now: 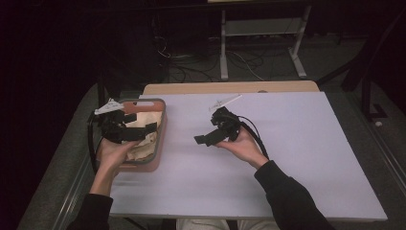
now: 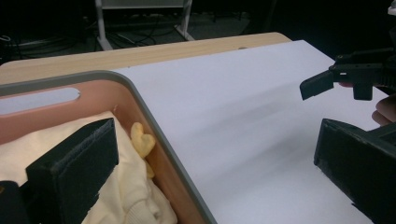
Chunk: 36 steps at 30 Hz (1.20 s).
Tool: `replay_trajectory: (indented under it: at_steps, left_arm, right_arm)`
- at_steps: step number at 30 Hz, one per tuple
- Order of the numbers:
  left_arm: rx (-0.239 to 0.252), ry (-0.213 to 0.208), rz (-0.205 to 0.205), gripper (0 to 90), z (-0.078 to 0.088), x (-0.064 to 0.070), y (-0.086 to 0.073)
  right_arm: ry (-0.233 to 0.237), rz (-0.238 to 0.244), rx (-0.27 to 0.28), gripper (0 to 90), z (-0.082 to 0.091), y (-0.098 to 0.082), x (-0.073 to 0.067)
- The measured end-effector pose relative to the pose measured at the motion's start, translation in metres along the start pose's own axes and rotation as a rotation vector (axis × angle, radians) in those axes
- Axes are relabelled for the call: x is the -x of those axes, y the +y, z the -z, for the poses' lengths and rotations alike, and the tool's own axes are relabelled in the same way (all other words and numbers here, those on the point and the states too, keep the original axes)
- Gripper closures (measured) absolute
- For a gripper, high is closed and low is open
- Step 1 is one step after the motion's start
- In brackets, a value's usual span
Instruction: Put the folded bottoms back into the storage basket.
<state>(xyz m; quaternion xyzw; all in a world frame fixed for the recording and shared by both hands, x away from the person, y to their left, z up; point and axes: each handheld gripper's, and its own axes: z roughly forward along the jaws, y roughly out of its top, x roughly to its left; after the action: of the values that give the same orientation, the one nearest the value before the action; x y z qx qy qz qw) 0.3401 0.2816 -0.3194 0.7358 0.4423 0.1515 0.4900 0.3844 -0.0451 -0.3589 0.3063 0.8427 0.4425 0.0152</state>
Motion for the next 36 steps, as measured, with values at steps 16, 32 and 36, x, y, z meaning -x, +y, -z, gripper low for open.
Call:
replay_trajectory:
  at_steps: [16,32,36]
  left_arm:
    - [0.002,-0.043,-0.037,0.0,-0.003,0.021,-0.016]
    - [-0.012,-0.071,-0.076,0.0,-0.006,0.034,-0.028]
    - [-0.01,-0.079,-0.081,0.0,-0.005,0.036,-0.032]
  right_arm:
    - [-0.016,-0.014,0.012,0.0,0.025,-0.024,0.008]
    - [-0.04,-0.018,0.038,0.0,0.048,-0.048,0.01]
    - [-0.046,-0.024,0.046,0.0,0.054,-0.055,0.012]
